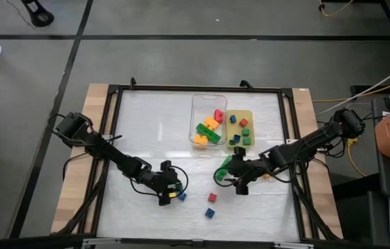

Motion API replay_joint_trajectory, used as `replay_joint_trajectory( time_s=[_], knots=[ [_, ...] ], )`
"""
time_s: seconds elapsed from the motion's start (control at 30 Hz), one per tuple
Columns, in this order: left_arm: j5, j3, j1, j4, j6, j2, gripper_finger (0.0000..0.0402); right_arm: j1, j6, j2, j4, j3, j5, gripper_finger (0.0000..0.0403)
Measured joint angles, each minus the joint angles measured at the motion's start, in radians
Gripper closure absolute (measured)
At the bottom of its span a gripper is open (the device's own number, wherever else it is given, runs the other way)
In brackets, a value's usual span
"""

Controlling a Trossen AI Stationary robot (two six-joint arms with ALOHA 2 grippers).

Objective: Sort blocks by size
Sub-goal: Put the small green game piece into the yellow bin

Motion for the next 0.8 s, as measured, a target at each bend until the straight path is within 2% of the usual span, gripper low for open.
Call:
replay_joint_trajectory(
  time_s=[0.2, 0.8],
  knots=[
    [0.000, 0.000, 0.000, 0.000, 0.014, 0.000, 0.0238, 0.000, -0.029, 0.001, 0.015, 0.000, 0.033, 0.0143],
    [-0.002, 0.000, -0.033, 0.001, -0.024, -0.002, 0.0238, 0.000, -0.027, 0.001, 0.012, 0.000, 0.033, 0.0143]
  ],
)
